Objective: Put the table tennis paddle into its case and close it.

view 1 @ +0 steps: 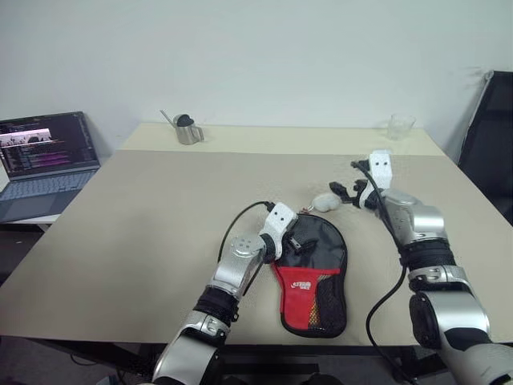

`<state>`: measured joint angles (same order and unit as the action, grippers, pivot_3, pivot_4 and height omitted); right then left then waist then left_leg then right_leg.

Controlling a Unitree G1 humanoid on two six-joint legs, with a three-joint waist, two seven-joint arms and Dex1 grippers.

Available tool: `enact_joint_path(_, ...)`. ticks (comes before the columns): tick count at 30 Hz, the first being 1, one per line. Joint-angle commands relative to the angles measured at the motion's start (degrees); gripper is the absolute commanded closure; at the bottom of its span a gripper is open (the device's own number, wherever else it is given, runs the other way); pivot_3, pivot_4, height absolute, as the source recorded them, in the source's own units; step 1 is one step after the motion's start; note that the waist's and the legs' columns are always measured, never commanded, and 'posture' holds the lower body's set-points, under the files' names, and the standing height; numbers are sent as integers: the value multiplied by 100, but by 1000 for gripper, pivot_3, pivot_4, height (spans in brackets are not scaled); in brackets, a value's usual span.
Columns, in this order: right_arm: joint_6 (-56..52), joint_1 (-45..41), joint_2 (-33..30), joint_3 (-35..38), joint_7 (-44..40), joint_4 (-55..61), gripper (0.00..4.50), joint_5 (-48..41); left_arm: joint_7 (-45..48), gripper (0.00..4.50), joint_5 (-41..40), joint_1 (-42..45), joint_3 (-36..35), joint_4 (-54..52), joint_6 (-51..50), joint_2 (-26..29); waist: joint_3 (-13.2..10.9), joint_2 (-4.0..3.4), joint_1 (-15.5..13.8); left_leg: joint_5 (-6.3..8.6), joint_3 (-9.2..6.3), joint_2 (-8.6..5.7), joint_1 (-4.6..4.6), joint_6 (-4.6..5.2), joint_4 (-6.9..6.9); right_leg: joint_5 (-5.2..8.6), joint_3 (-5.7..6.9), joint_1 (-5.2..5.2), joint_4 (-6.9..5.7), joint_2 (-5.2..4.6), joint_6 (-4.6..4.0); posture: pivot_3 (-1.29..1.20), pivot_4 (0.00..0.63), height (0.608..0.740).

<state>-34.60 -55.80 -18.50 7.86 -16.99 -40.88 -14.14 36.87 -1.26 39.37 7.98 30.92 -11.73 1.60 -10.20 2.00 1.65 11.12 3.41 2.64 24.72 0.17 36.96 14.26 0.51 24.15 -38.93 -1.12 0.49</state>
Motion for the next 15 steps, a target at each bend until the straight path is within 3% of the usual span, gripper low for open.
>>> enact_joint_path(1, 334, -403, 65, 254, 197, -648, 0, -2, -41, 193, -56, 85, 0, 224, 79, -48, 0, 0, 1, 0, 1, -1, 0, 0, 0, 0, 0, 0, 1, 0, 0, 0, 150, 740)
enact_joint_path(15, 1334, -913, 604, 352, 337, -2278, 0, 63, -452, 193, 201, -5, 216, 242, -50, 108, 5, -8, 23, -1, 3, 3, -10, 1, -1, 11, -1, -7, -3, 4, 19, 0, 150, 740)
